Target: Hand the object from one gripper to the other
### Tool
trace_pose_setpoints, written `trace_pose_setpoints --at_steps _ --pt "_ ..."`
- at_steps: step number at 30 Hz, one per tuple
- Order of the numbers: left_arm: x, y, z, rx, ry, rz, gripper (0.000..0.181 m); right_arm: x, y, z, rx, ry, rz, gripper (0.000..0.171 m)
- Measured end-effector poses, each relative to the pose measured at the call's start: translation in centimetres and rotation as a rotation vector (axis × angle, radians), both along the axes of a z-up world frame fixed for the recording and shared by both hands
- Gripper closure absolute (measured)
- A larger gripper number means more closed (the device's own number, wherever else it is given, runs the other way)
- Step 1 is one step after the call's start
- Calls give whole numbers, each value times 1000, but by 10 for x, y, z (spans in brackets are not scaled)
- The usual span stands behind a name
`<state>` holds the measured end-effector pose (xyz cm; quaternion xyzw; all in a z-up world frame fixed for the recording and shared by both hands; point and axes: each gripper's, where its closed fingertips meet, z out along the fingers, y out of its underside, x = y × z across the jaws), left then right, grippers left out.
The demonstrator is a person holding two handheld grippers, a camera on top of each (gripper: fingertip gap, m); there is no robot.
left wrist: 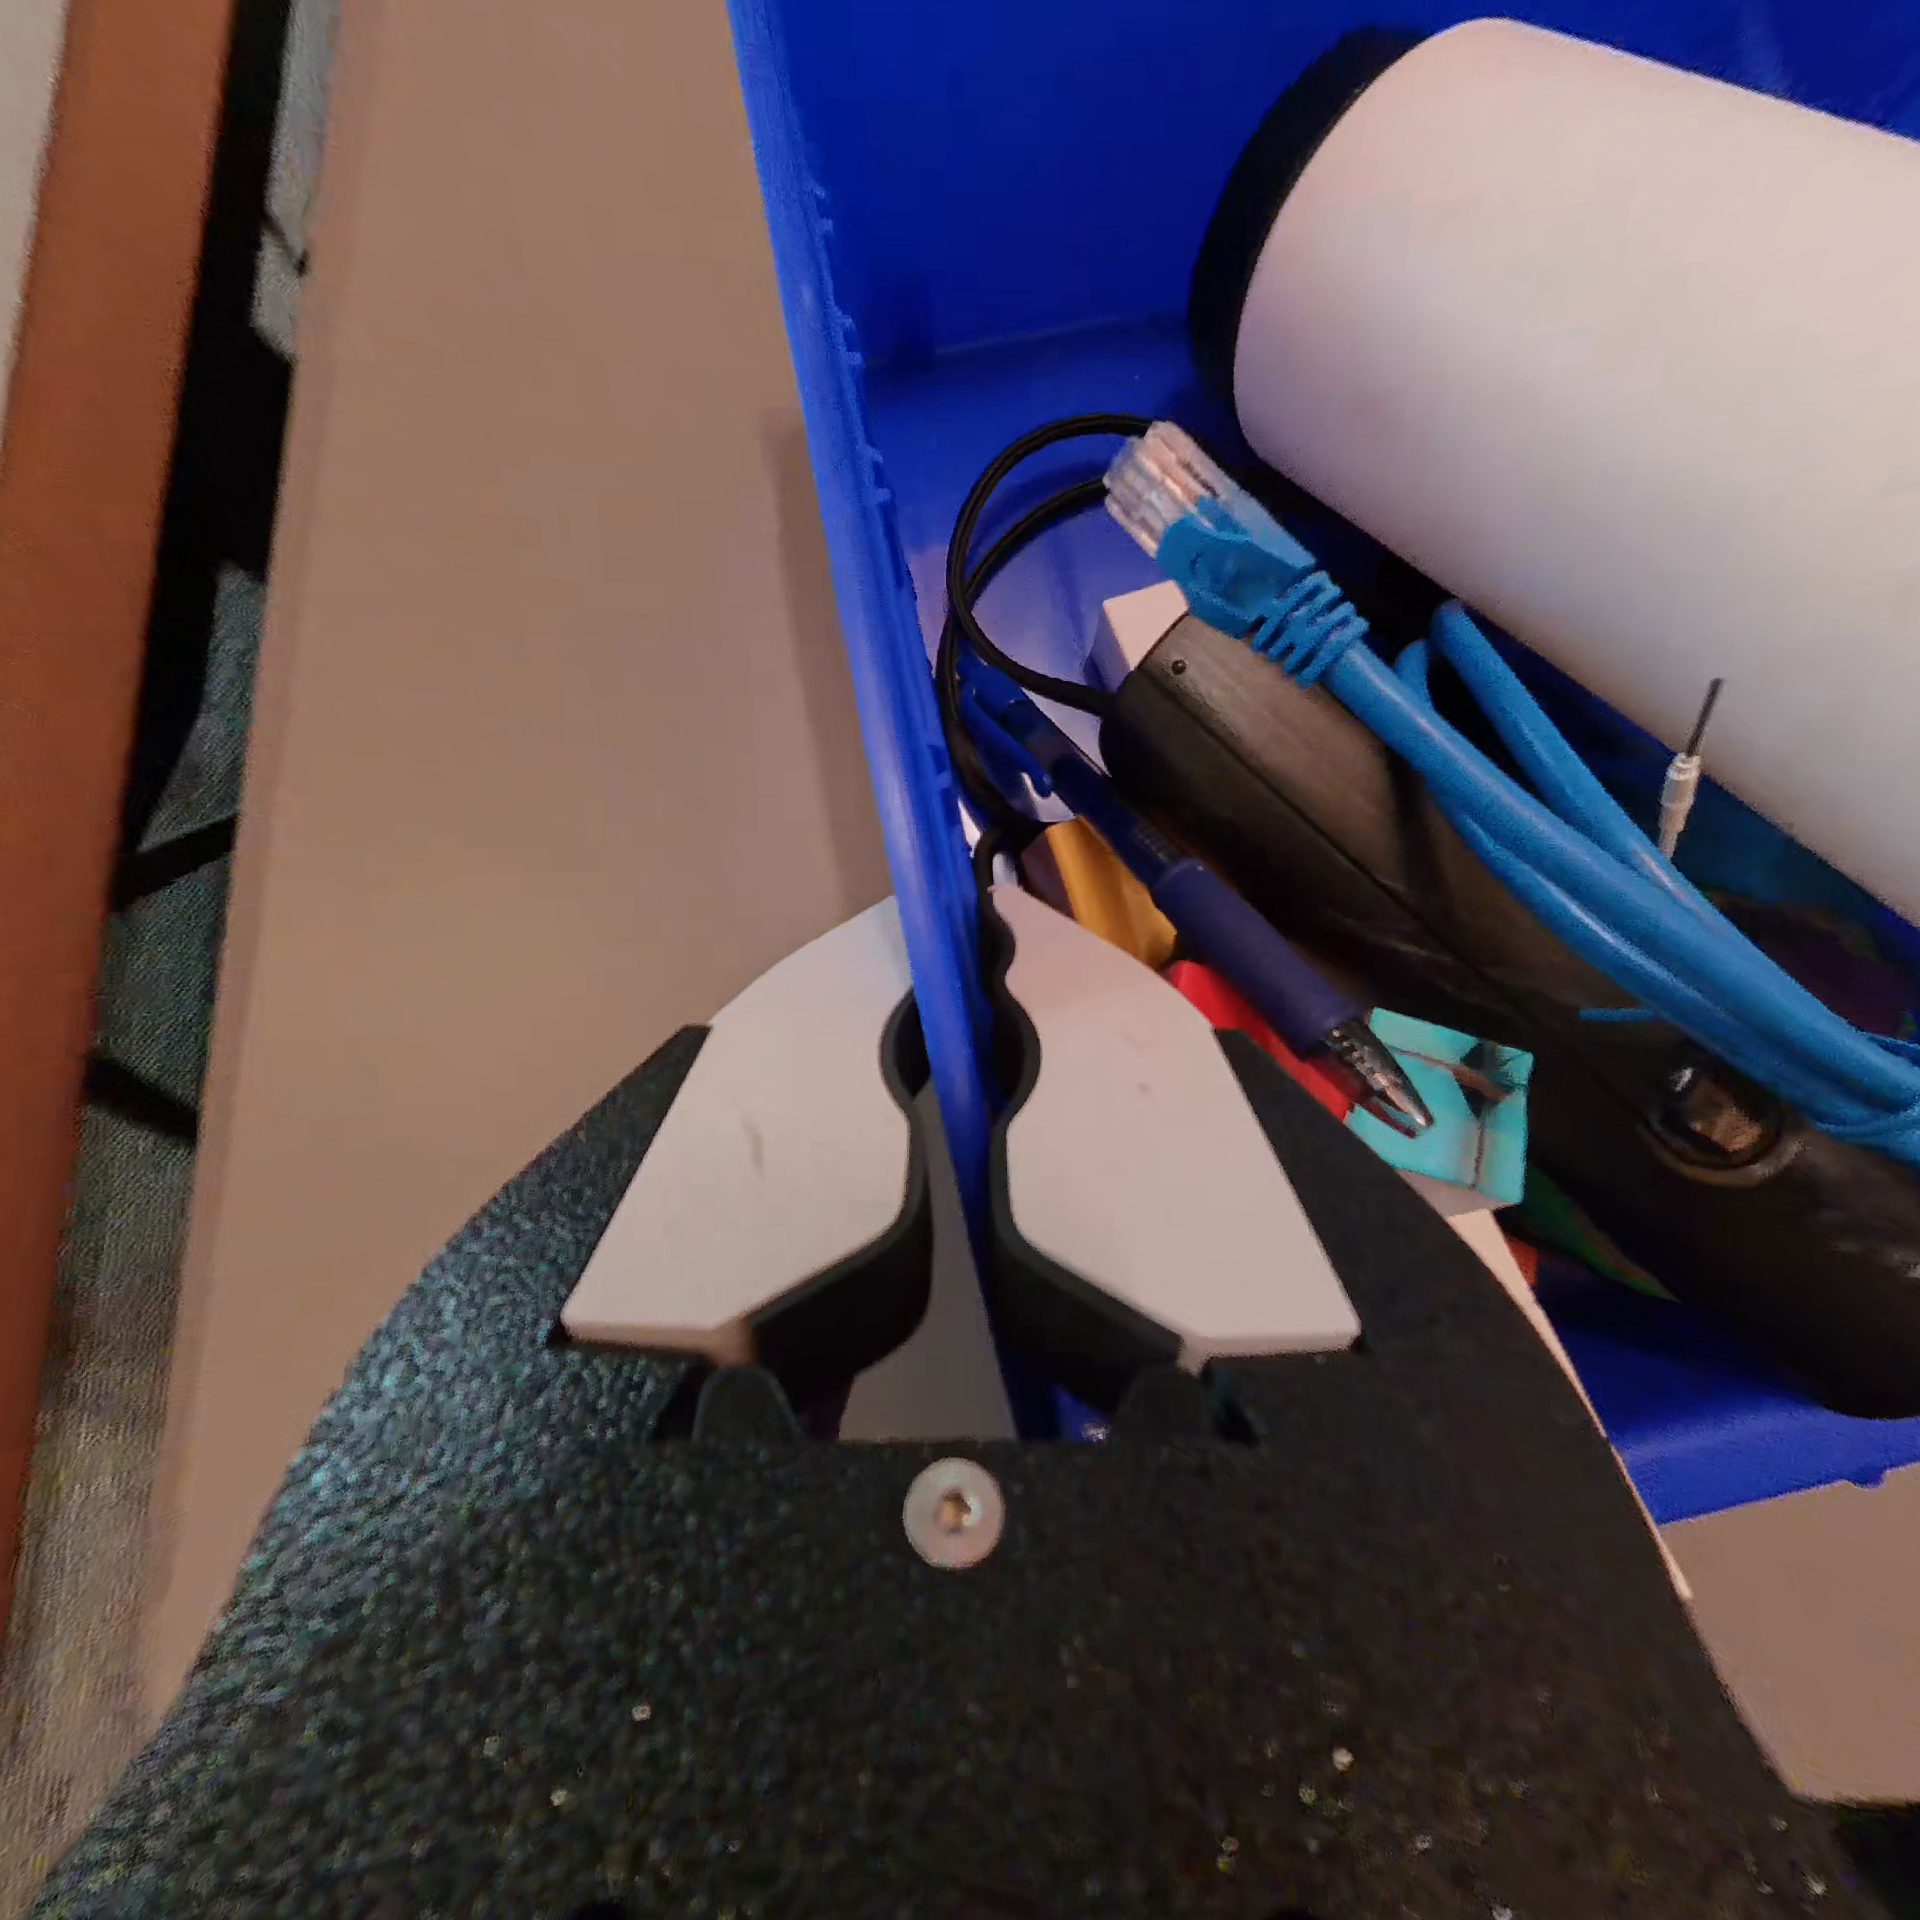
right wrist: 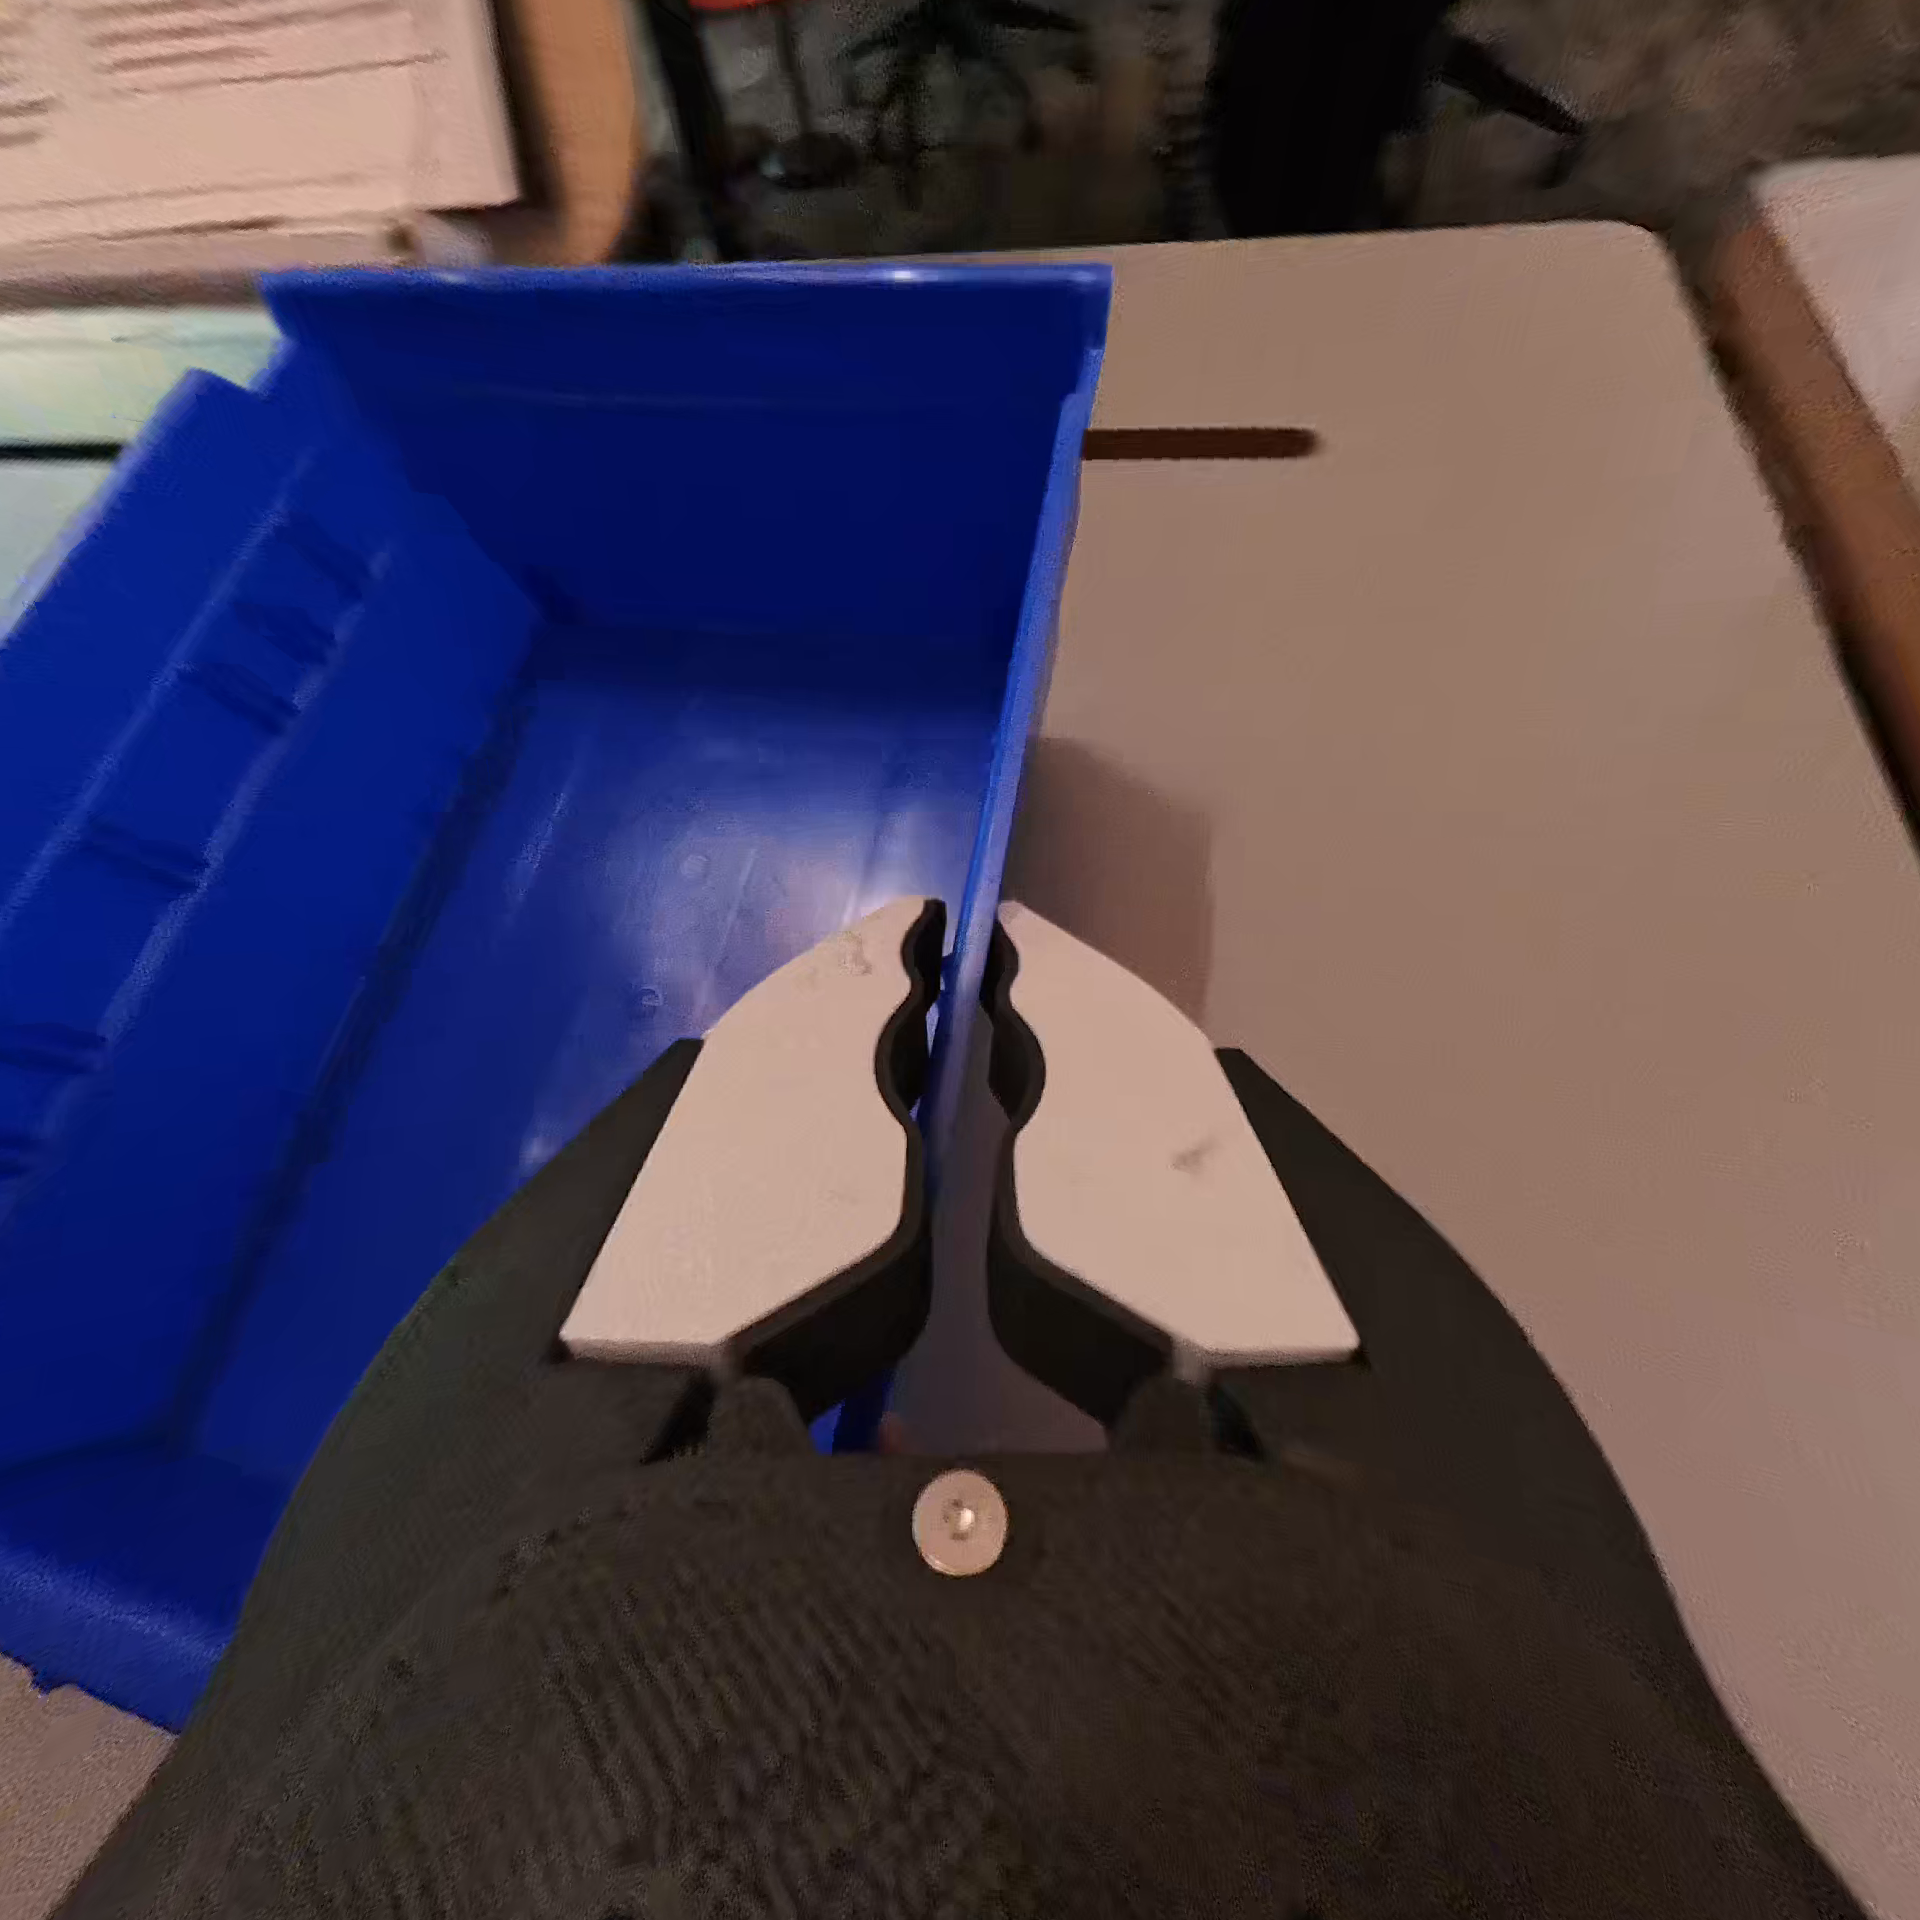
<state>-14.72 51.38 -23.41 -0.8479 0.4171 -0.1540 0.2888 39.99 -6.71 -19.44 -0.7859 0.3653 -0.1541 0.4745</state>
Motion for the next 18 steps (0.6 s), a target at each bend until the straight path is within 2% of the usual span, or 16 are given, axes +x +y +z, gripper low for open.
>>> trace_pose_setpoints --at_steps 3,7,10,18 --pt "43 6 0 -6 -15 -43 177 37 -39 -7 59 61 -110 160" --pt "93 17 1 -3 -39 -62 177 77 -66 -13 -58 39 -196 162" --pt "123 29 3 20 -76 -49 176 99 -64 -15 -142 -7 -184 165" --pt "163 37 4 38 -99 -43 174 142 -42 -17 -141 -42 -106 164"
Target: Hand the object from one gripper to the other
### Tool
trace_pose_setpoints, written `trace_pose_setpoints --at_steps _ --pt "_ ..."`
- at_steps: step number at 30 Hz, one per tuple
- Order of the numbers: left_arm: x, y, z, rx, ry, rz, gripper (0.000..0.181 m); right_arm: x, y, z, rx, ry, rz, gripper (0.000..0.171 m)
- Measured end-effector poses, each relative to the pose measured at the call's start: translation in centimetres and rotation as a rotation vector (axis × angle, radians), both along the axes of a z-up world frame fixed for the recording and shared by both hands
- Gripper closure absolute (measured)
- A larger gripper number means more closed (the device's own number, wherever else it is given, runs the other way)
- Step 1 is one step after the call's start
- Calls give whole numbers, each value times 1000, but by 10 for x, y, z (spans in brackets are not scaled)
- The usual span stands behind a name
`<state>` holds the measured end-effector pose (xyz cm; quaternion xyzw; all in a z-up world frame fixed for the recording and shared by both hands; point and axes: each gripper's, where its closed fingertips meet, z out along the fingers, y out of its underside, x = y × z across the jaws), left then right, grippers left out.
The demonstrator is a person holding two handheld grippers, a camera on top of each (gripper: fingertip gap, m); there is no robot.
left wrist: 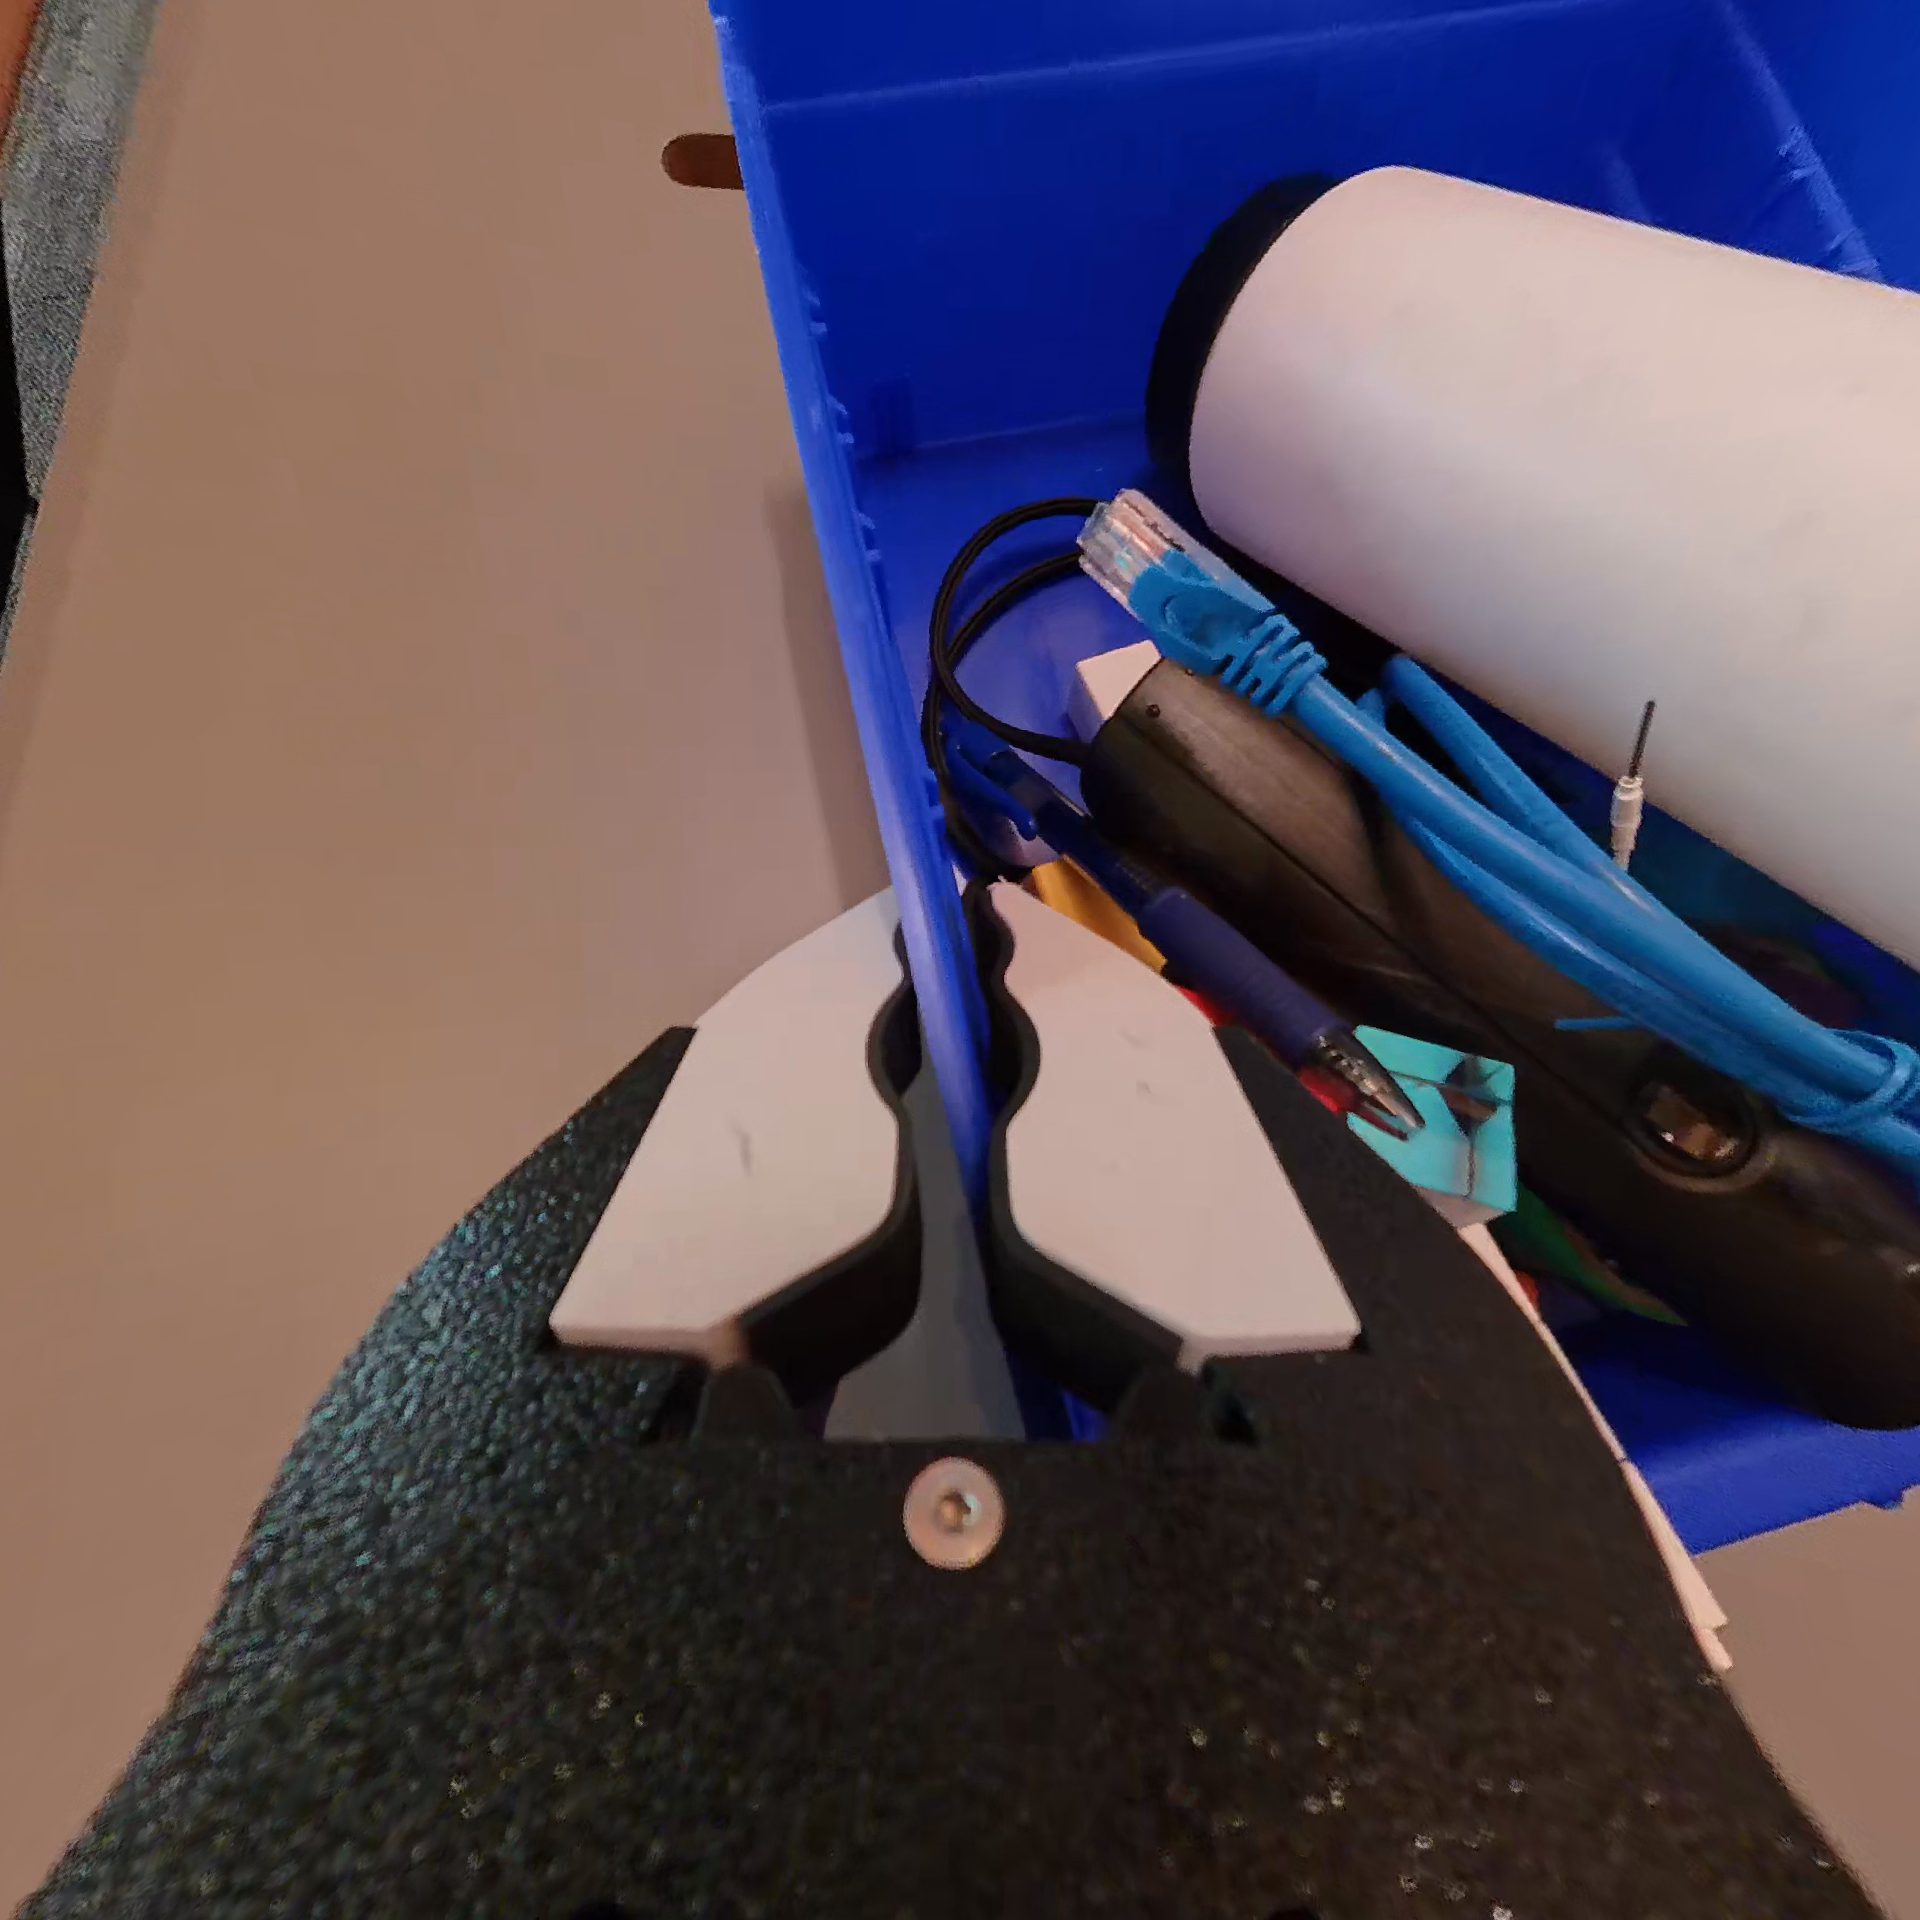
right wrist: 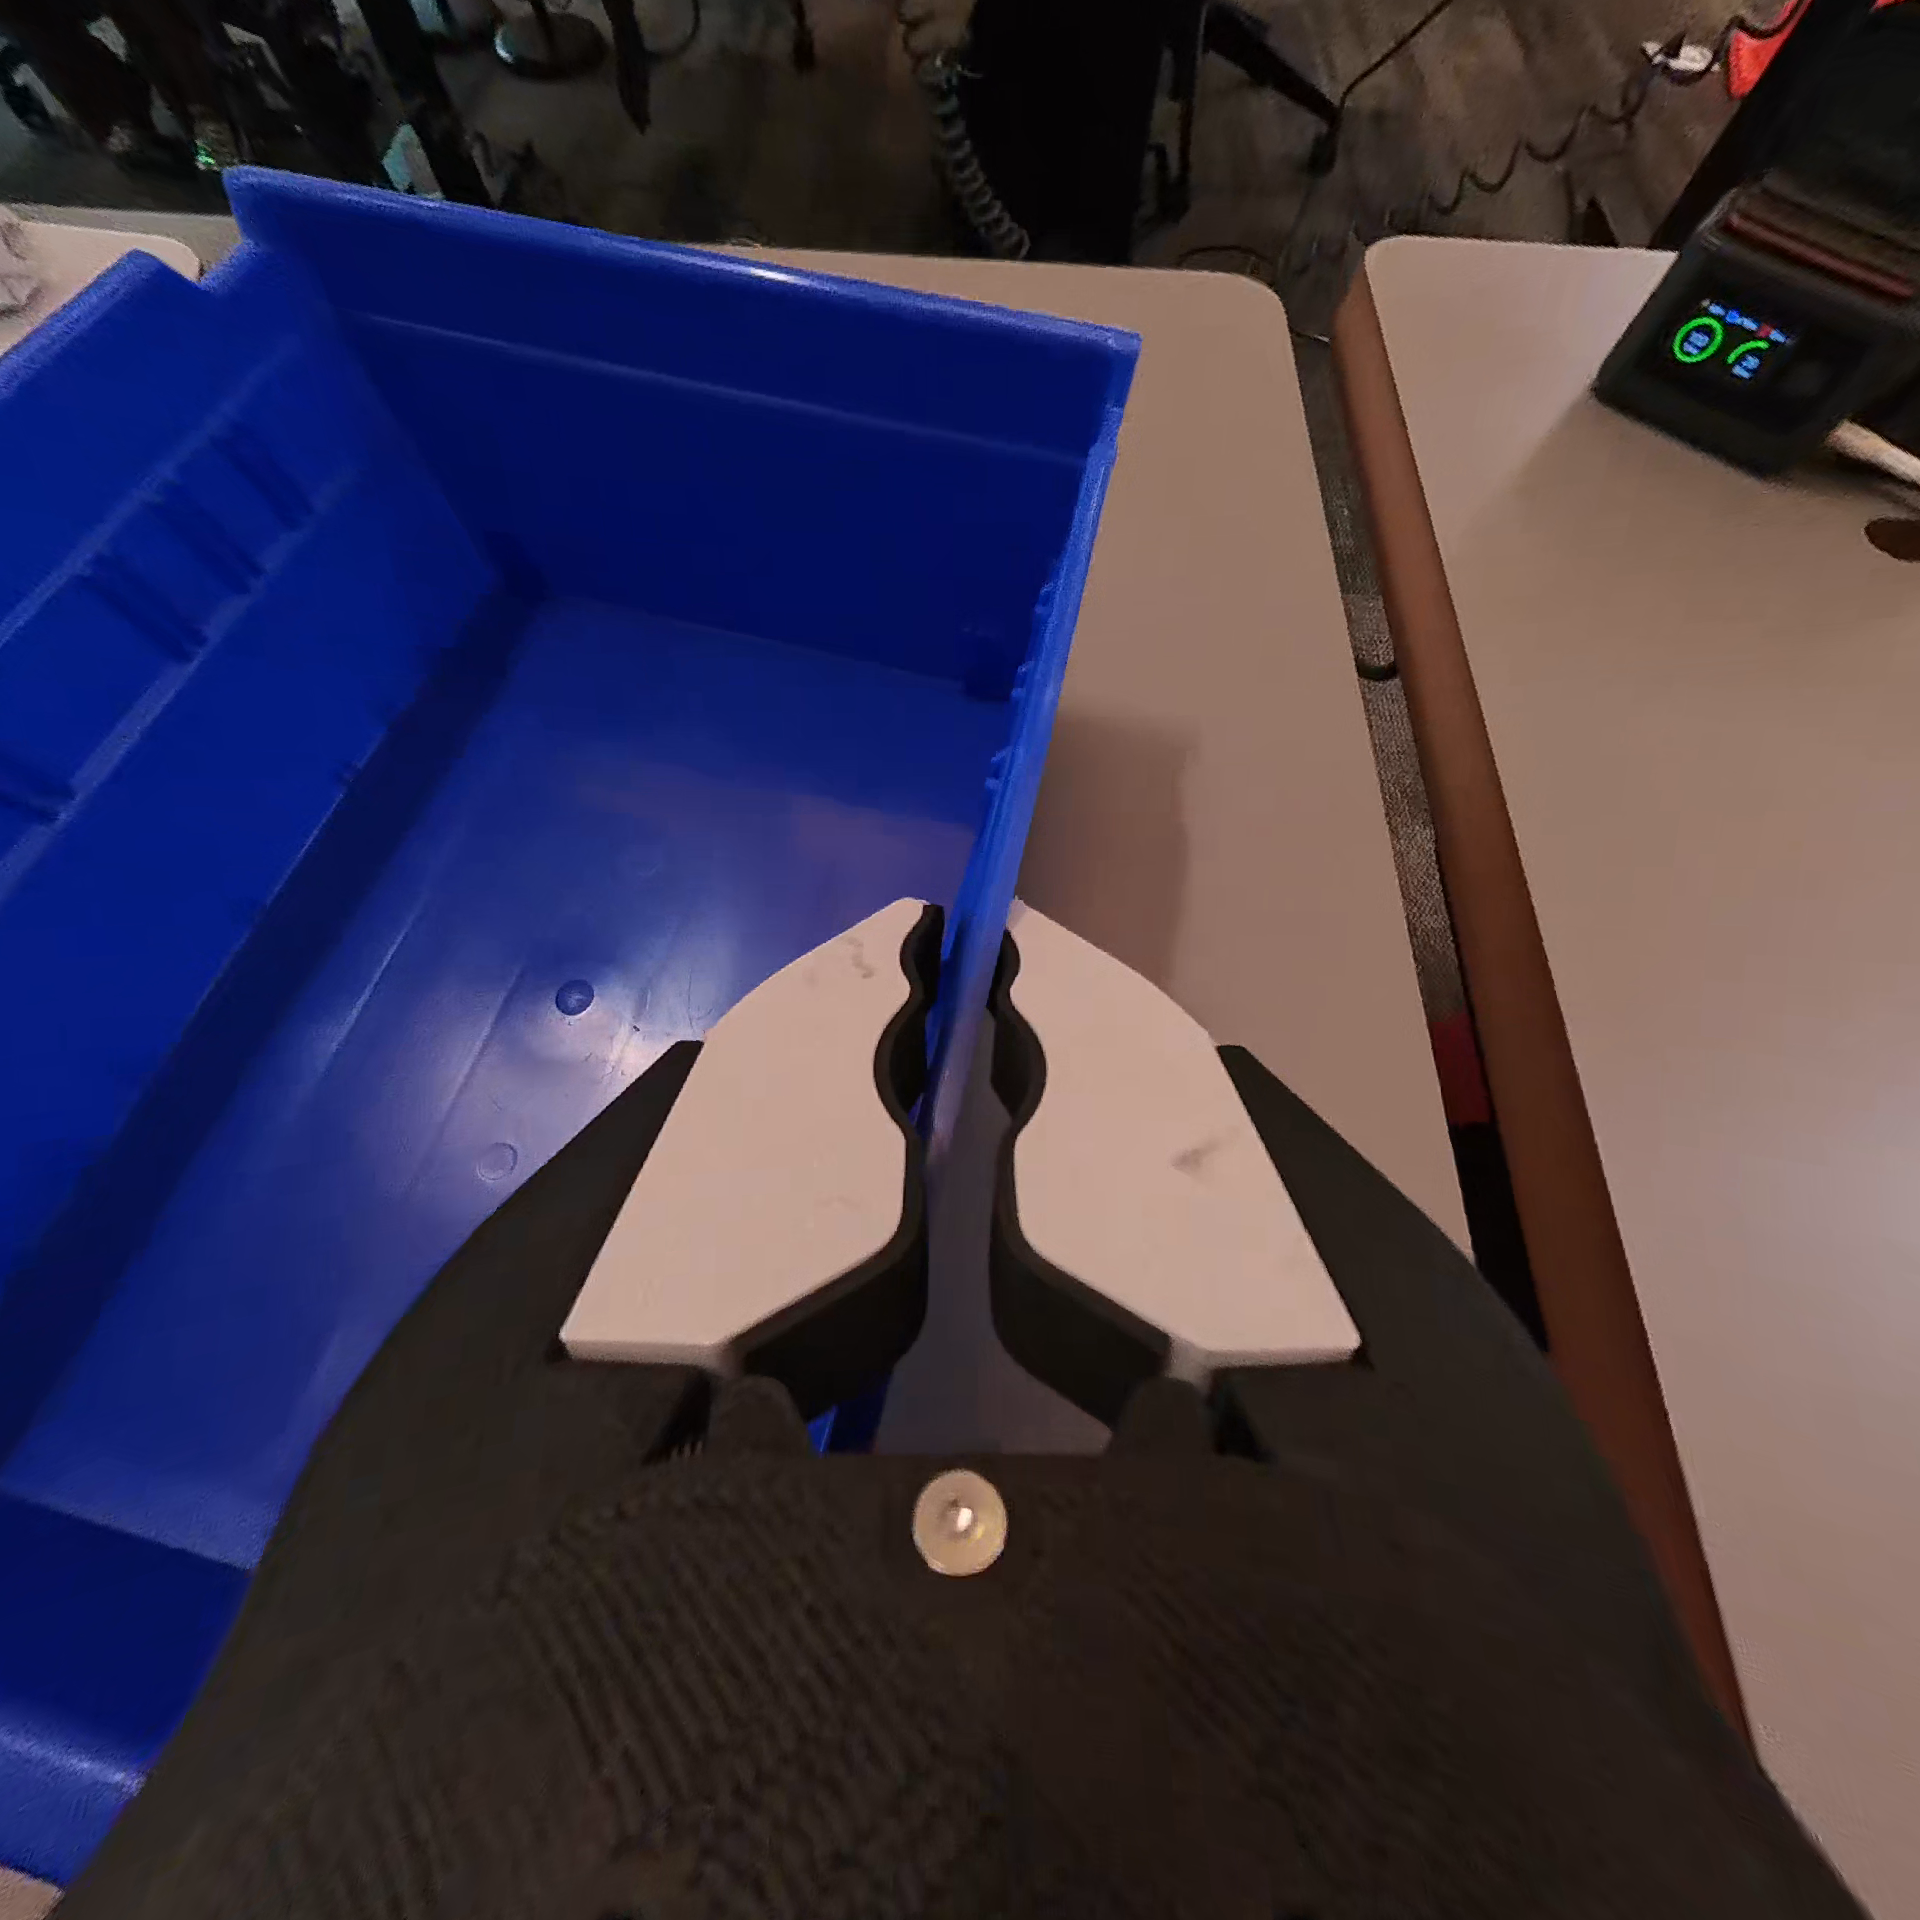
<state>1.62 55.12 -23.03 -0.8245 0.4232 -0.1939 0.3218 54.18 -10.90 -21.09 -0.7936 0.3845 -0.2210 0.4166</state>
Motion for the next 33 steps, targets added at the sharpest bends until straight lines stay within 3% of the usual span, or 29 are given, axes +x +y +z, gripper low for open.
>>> trace_pose_setpoints --at_steps 19,21,23,25,27,30,33 --pt "31 12 3 19 -67 -88 169 22 14 -7 -48 -11 105 158" --pt "31 14 5 60 -68 -89 166 23 11 -7 -115 -52 100 147" --pt "26 16 12 139 -46 -66 142 24 6 -3 -227 -135 97 125" --pt "18 13 28 228 -24 -54 136 26 -1 17 -330 -276 60 104" --pt "9 7 47 293 -6 -39 132 18 -3 49 -365 -394 21 99" --pt "9 -16 74 251 -27 -90 122 -19 14 90 -294 -409 20 82" --pt "30 -45 94 105 -61 -182 105 -84 80 103 -33 -303 202 75"
